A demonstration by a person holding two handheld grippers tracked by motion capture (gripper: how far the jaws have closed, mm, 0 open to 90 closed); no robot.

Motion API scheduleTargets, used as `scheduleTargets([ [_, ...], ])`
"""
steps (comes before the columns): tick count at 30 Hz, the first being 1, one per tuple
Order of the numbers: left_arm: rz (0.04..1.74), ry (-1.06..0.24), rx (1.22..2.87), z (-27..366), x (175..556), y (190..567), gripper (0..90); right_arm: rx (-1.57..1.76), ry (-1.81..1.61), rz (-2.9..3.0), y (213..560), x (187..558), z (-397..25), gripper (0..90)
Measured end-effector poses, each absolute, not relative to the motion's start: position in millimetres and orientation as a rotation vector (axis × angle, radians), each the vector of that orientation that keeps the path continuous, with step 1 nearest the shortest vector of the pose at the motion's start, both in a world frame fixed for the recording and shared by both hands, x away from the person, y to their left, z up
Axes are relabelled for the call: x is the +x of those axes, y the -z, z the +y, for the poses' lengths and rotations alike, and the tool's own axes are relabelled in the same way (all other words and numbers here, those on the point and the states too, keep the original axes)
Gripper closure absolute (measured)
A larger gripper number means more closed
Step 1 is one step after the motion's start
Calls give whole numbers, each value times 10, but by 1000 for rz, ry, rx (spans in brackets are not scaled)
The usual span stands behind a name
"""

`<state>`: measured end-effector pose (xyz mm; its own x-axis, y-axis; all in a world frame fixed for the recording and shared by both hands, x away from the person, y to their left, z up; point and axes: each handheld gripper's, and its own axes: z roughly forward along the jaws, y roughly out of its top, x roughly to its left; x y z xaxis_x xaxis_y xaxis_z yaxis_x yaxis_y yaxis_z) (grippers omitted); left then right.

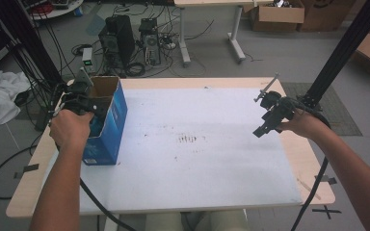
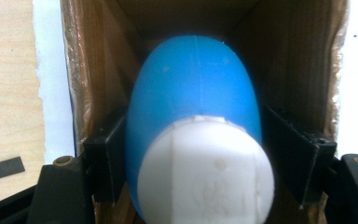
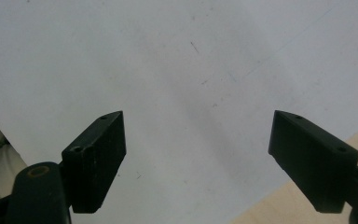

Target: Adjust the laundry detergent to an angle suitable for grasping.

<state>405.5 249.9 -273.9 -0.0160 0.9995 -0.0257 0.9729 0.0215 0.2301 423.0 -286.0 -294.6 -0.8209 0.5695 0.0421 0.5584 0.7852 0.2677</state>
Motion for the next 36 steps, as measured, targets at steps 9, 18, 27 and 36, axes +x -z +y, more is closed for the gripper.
scheduleTargets([
  [9, 2103, -261, 2063, 2502, 4018, 2647, 281, 909, -419, 2925, 2911, 4207, -2824, 188],
  [18, 2093, -272, 2072, 2495, 3985, 2556, 268, 896, -421, 2929, 2900, 4190, -2792, 190],
  [27, 2079, -282, 2075, 2498, 3959, 2378, 258, 890, -423, 2928, 2884, 4184, -2801, 190],
  [36, 1986, -287, 2139, 2321, 3956, 2048, 228, 891, -420, 2929, 2877, 4189, -2795, 189],
])
